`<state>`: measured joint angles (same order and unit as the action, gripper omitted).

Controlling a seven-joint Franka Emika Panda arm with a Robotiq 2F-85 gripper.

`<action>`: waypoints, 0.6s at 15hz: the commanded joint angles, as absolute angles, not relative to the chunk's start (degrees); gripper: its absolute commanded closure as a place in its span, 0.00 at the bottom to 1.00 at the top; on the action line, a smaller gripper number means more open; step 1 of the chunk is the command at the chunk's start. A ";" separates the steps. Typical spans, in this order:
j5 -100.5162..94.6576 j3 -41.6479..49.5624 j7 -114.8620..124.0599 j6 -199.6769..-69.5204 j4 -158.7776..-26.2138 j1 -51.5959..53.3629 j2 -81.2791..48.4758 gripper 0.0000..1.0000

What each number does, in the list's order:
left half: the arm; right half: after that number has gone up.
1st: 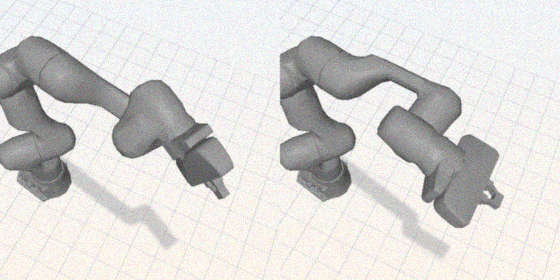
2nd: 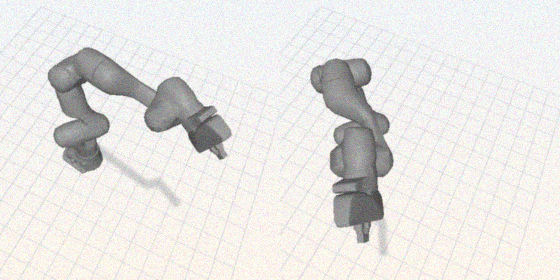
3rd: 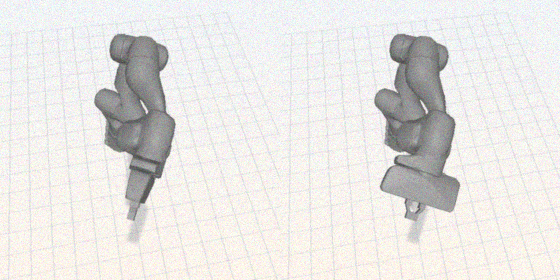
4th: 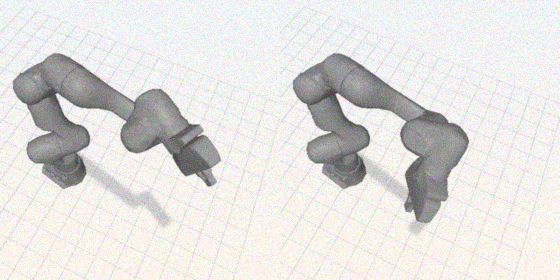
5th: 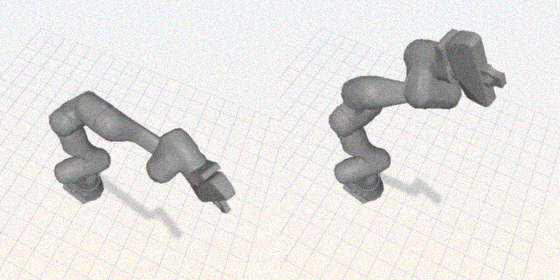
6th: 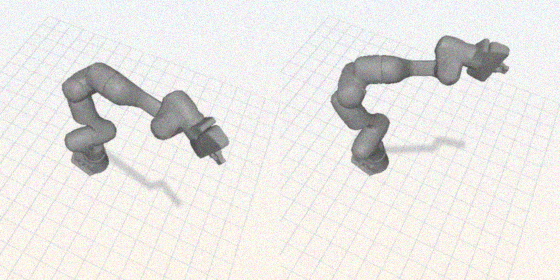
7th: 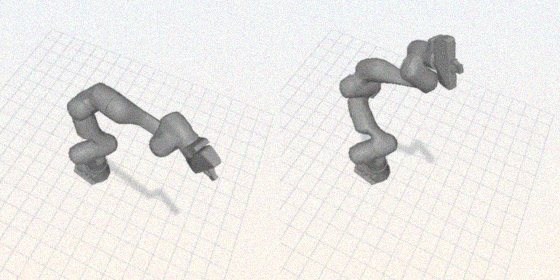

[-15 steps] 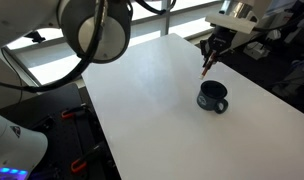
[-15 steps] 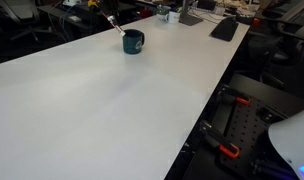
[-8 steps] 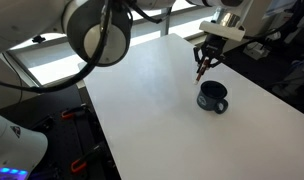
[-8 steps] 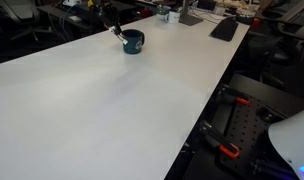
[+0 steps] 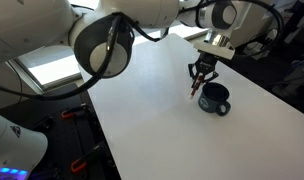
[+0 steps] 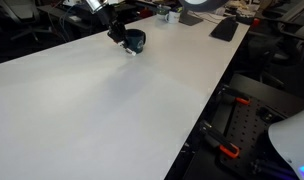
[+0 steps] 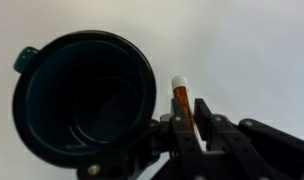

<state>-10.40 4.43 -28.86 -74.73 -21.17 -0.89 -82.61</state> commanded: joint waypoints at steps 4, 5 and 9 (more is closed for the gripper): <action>-11.48 5.32 -26.82 -75.05 -20.42 -1.37 -84.52 0.96; -11.63 5.47 -25.97 -75.68 -21.47 -1.39 -83.97 0.96; -11.74 6.13 -22.98 -76.06 -21.03 -1.77 -84.05 0.41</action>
